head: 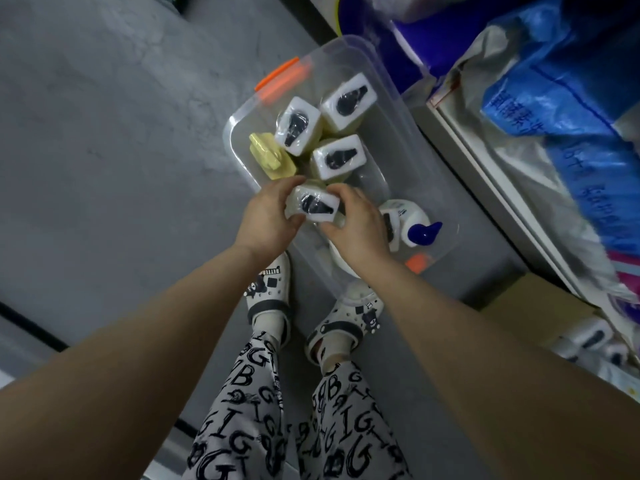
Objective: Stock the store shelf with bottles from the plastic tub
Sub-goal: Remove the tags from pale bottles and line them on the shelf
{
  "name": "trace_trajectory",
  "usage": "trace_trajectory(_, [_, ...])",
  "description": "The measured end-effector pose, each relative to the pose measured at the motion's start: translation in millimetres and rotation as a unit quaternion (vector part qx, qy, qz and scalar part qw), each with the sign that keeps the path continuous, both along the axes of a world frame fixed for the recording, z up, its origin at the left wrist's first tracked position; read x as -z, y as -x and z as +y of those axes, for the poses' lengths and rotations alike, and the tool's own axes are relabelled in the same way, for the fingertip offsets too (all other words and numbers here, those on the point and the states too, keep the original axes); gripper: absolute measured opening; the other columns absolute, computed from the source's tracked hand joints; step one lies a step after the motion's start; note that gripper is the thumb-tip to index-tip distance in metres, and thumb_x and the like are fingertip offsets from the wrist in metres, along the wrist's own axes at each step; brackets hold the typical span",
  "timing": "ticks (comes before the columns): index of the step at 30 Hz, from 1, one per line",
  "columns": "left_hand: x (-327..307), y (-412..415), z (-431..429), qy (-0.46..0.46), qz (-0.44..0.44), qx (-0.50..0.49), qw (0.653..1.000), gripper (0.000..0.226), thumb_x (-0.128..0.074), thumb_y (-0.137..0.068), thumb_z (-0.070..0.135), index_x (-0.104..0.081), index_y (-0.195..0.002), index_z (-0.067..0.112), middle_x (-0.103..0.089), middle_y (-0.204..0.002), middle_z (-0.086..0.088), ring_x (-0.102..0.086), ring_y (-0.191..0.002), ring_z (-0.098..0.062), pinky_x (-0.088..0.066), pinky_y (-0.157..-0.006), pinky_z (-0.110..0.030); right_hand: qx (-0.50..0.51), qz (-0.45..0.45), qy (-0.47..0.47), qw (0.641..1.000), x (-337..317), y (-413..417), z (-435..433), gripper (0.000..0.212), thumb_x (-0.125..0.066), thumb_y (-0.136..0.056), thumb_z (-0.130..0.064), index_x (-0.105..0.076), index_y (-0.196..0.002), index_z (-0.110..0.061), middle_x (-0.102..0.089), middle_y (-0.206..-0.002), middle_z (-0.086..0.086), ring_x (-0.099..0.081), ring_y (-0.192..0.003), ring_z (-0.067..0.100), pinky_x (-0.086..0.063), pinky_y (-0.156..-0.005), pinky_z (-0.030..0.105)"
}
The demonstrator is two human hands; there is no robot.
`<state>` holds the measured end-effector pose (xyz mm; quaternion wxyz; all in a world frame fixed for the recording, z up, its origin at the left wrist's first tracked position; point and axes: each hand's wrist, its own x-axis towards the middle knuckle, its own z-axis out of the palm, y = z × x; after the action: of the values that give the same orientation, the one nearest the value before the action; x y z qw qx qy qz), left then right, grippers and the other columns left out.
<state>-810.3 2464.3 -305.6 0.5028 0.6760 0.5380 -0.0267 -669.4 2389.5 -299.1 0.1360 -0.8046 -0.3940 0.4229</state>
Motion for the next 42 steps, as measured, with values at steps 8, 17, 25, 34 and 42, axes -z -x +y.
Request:
trace_trajectory(8, [31,4,1,-0.046,-0.007,0.056,0.997,0.062,-0.068,-0.079,-0.006,-0.057,-0.135,0.016,-0.06,-0.132,-0.006,-0.062,-0.112,-0.024,-0.052,-0.097,-0.036,-0.026,-0.033,-0.006,0.999,36,7,-2,0.048,-0.075,-0.082,-0.012,-0.058,-0.126,-0.018,-0.059,-0.126,0.003,-0.06,-0.11,0.027,-0.048,-0.086,0.039])
trace_trajectory(17, [19,1,3,-0.04,-0.003,0.042,0.998,0.046,-0.079,-0.076,0.004,-0.064,-0.119,0.013,-0.068,-0.112,-0.007,-0.065,-0.099,-0.026,-0.054,-0.089,-0.045,-0.012,-0.03,-0.044,0.998,28,7,-5,0.042,-0.073,-0.08,-0.002,-0.061,-0.119,-0.014,-0.063,-0.116,0.006,-0.062,-0.105,0.028,-0.051,-0.087,0.047])
trace_trajectory(25, [-38,4,7,-0.049,-0.03,0.099,0.993,0.057,-0.08,-0.075,0.005,-0.059,-0.127,0.017,-0.06,-0.122,-0.001,-0.059,-0.104,-0.014,-0.047,-0.091,-0.024,0.007,0.01,-0.059,0.998,-34,-4,-11,0.043,-0.073,-0.079,0.001,-0.061,-0.118,-0.014,-0.063,-0.118,0.003,-0.061,-0.107,0.022,-0.051,-0.089,0.037])
trace_trajectory(34, [-145,-16,19,-0.025,-0.065,0.13,0.989,0.058,-0.082,-0.077,0.021,-0.059,-0.13,0.023,-0.059,-0.121,0.012,-0.053,-0.106,-0.006,-0.04,-0.089,-0.022,0.053,0.067,-0.081,0.993,-159,-29,-16,0.041,-0.072,-0.084,-0.005,-0.059,-0.12,-0.02,-0.061,-0.118,-0.006,-0.057,-0.107,0.009,-0.051,-0.089,0.029])
trace_trajectory(42, [-250,-41,31,0.041,-0.112,0.164,0.979,0.055,-0.08,-0.08,0.028,-0.055,-0.13,0.021,-0.063,-0.119,0.006,-0.062,-0.109,-0.017,-0.05,-0.098,-0.04,0.167,0.161,-0.087,0.969,-278,-60,-23,0.051,-0.072,-0.082,0.002,-0.058,-0.118,-0.032,-0.065,-0.118,-0.006,-0.063,-0.11,0.011,-0.056,-0.09,0.031])
